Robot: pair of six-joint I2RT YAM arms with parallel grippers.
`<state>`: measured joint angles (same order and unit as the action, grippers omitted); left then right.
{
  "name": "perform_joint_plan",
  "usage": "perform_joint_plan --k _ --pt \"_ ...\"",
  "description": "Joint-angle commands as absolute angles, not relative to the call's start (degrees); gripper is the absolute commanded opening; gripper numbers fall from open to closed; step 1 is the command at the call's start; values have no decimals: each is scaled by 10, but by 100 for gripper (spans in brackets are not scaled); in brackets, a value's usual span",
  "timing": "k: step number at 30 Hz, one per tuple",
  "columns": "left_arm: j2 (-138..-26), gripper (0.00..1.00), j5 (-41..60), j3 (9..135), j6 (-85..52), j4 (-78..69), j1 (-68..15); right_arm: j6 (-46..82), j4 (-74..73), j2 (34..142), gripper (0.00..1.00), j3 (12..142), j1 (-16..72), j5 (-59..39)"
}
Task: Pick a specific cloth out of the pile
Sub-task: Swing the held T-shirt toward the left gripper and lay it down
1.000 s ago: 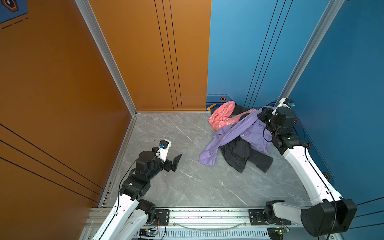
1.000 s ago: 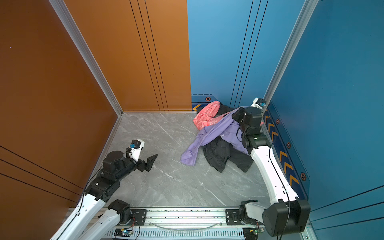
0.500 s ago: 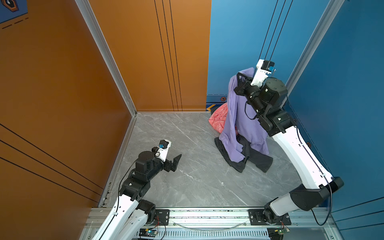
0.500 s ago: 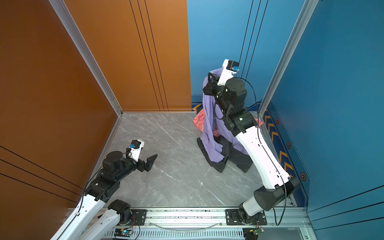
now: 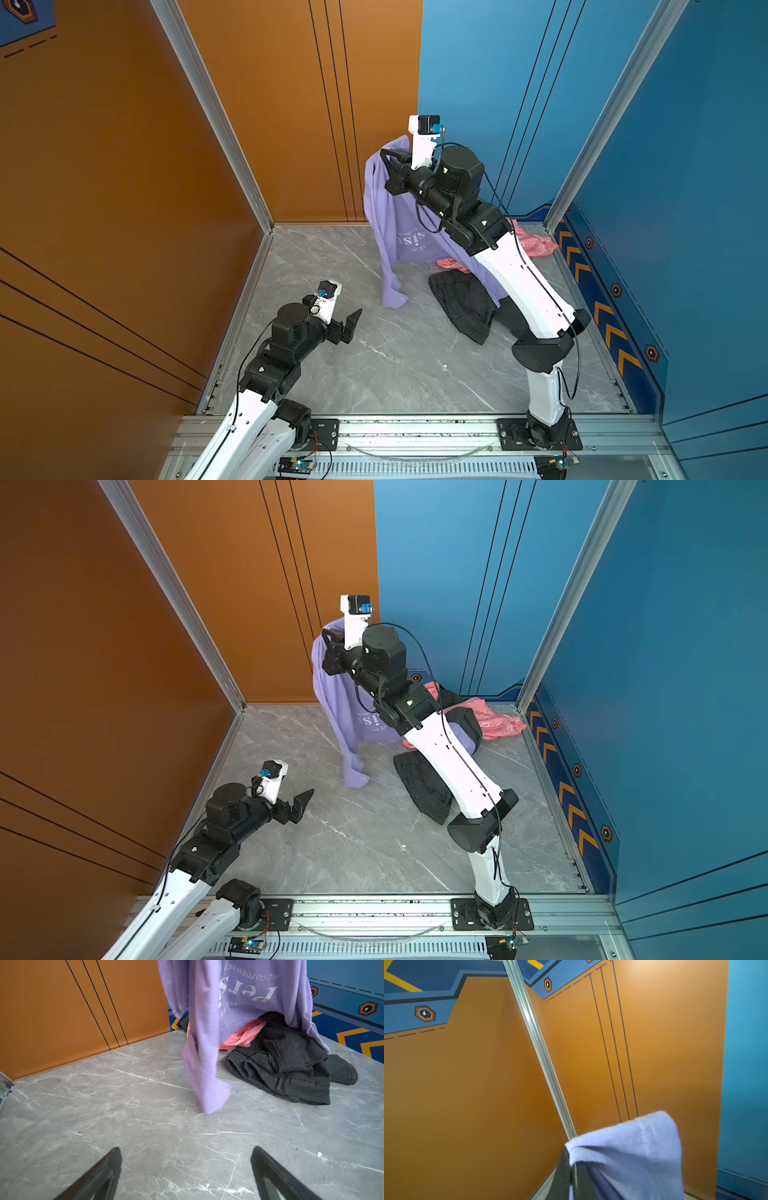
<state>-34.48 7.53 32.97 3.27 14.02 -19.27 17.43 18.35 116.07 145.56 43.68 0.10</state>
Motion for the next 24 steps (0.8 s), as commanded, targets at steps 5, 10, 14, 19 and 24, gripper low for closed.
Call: perform_joint_plan --k 5,10,14,19,24 --pt "-336 98 61 323 40 137 -200 179 300 1225 7 1460 460 -16" --pt "-333 98 59 323 41 137 -199 150 404 1208 62 1366 464 24" --pt "-334 98 58 322 41 137 -199 113 404 1127 77 1251 461 101" --pt "-334 98 56 323 42 137 -200 92 404 1033 86 1134 438 157" --pt "-334 98 56 322 42 137 -199 82 404 954 89 1033 411 194"
